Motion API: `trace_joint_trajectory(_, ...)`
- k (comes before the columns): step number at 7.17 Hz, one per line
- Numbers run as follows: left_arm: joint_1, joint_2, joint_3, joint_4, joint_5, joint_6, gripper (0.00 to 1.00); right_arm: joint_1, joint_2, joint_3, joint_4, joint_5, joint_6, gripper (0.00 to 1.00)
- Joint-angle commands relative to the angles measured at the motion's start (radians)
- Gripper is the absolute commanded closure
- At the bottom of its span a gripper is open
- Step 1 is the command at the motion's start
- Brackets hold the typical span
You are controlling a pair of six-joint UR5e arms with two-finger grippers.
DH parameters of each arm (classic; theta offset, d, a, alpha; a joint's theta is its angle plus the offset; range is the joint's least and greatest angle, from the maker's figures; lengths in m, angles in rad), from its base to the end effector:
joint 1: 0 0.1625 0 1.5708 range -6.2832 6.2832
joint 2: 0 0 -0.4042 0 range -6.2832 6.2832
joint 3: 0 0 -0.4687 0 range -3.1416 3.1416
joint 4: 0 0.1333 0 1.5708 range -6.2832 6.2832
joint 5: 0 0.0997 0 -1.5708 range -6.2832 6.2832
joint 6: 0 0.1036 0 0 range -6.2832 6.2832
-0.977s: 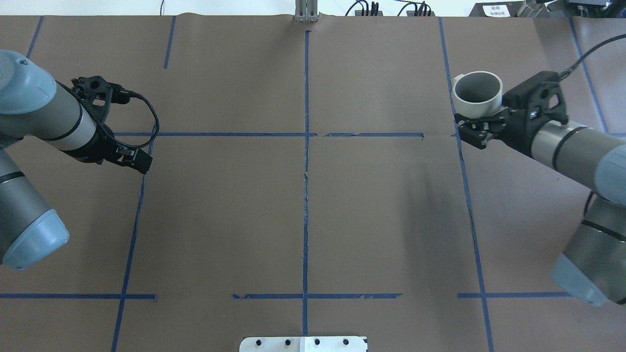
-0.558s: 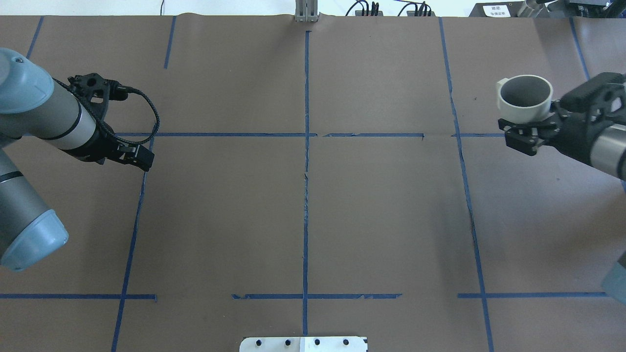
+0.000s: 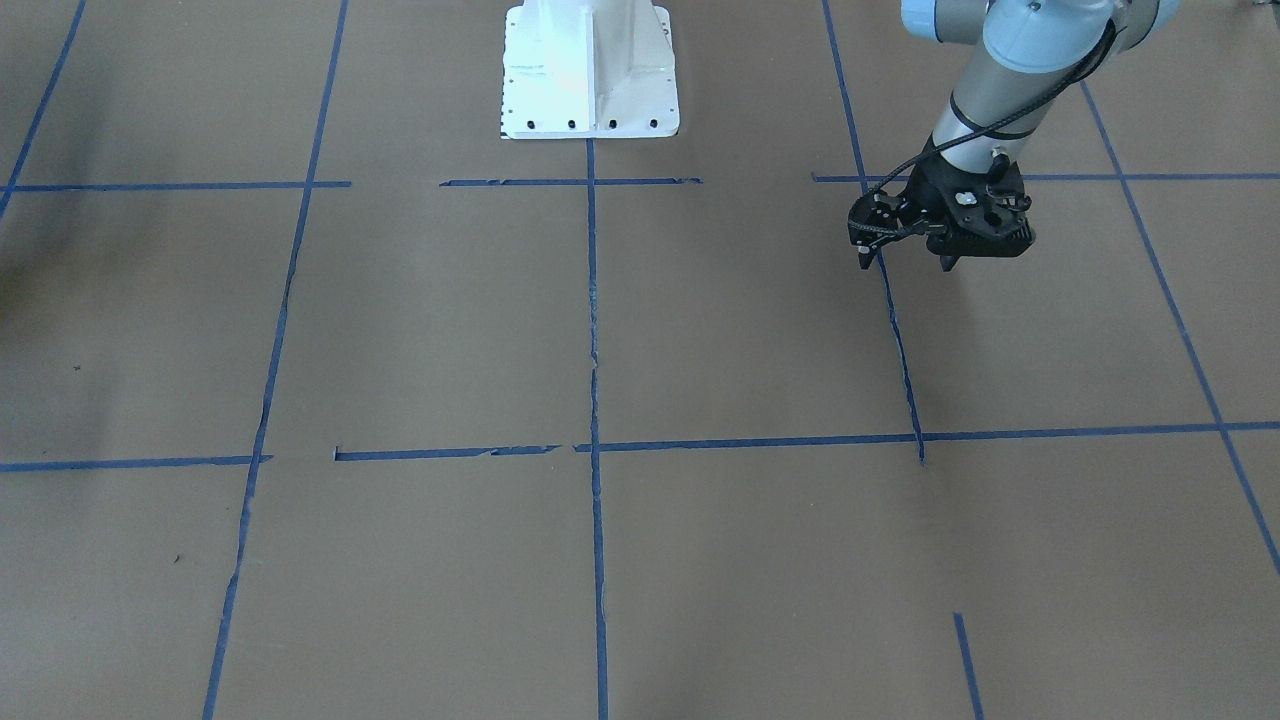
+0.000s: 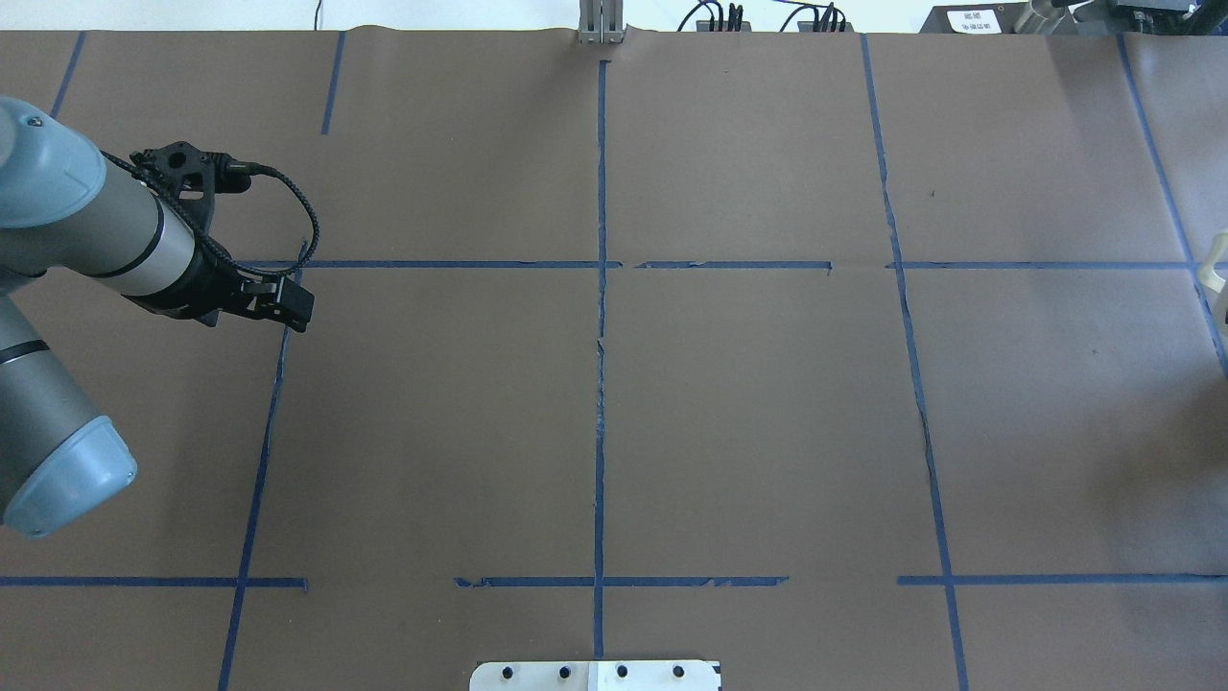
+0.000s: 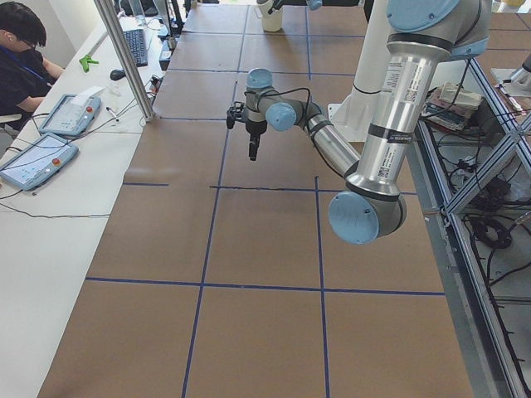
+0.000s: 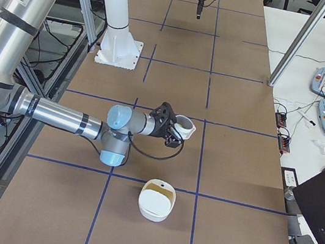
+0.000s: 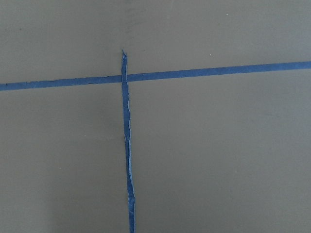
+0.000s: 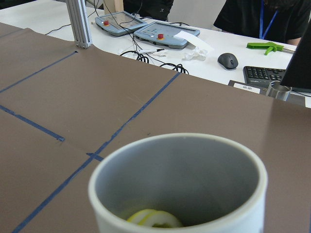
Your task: Left arm hands cup to right arm to dump lemon
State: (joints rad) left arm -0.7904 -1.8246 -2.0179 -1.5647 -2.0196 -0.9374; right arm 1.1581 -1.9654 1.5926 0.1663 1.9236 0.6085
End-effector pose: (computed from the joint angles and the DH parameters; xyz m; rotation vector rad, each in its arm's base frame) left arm 0.3566 -0.4857 0.2594 0.1201 0.7974 0.0075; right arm -0.0698 -0.4025 0.6287 1.0296 -0.9152 -0.0768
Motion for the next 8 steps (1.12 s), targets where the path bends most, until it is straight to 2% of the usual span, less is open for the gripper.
trace_joint_trajectory(1,0.002,-0.001,0.001,-0.003,-0.001,-0.004,0.0,0.031,-0.007,-0.167,0.288,0.015,0.29,0.96)
trace_joint_trajectory(2,0.002,-0.002,0.001,-0.003,-0.001,-0.006,0.0,0.034,-0.003,-0.224,0.399,0.006,0.451,0.96)
trace_joint_trajectory(3,0.002,-0.002,0.002,-0.003,-0.001,-0.004,0.0,0.047,0.0,-0.255,0.448,-0.003,0.574,0.95)
trace_joint_trajectory(8,0.002,-0.004,0.001,-0.002,-0.001,-0.003,0.0,0.051,0.052,-0.296,0.559,-0.198,1.243,0.97)
